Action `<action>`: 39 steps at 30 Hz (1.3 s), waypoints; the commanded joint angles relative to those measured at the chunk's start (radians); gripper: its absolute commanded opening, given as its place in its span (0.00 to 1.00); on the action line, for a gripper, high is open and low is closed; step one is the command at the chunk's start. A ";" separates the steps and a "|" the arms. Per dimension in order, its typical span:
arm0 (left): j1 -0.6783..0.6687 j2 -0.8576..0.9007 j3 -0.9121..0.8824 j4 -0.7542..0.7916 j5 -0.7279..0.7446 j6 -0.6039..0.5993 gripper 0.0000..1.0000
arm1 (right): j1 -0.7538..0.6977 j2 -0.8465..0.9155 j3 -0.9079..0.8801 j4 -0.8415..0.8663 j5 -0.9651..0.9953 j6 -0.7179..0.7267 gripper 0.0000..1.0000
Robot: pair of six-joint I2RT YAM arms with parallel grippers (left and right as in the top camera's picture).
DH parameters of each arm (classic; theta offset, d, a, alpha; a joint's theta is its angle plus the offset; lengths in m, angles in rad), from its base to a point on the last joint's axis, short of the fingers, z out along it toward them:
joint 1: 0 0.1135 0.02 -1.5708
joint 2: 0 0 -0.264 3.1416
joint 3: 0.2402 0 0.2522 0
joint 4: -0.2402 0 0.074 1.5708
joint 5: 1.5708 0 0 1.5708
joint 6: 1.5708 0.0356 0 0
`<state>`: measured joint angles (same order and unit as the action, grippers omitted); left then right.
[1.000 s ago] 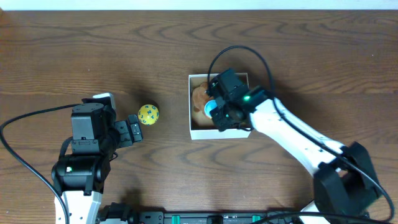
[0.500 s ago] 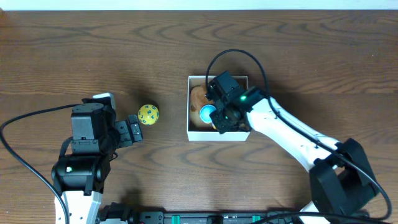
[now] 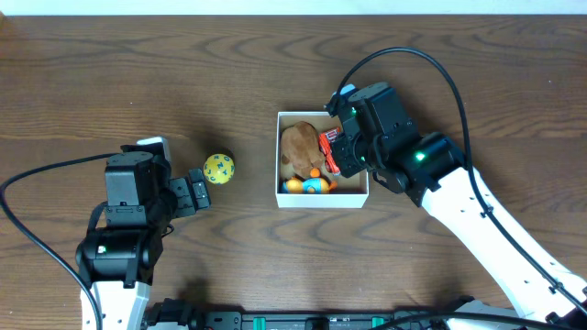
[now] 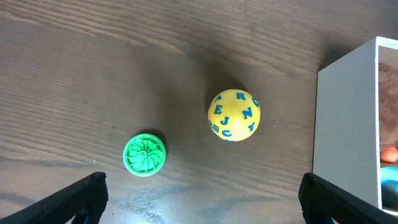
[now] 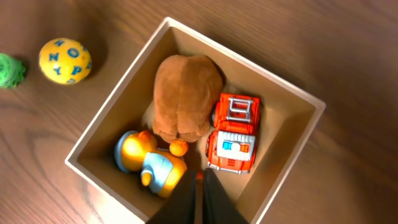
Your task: Pack container
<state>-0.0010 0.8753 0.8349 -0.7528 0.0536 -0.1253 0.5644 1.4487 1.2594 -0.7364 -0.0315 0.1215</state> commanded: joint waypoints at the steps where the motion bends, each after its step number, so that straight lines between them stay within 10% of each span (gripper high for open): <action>1: 0.005 0.000 0.022 -0.002 0.007 0.016 0.98 | -0.030 -0.010 0.009 0.000 0.125 0.176 0.11; 12: 0.005 0.000 0.022 -0.003 0.030 0.016 0.98 | -0.491 -0.101 0.008 -0.071 0.064 0.322 0.16; 16: 0.003 0.027 0.064 -0.018 0.069 0.004 0.98 | -0.660 -0.088 0.000 -0.153 0.000 0.245 0.64; 22: 0.003 0.227 0.314 -0.130 0.047 -0.010 0.98 | -0.777 -0.053 -0.019 -0.192 -0.011 0.177 0.99; 39: -0.102 0.829 0.454 -0.156 0.040 -0.010 0.98 | -0.779 0.043 -0.020 -0.211 -0.011 0.176 0.99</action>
<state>-0.0902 1.6604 1.2842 -0.9138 0.0986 -0.1303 -0.2138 1.4822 1.2472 -0.9409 -0.0345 0.3164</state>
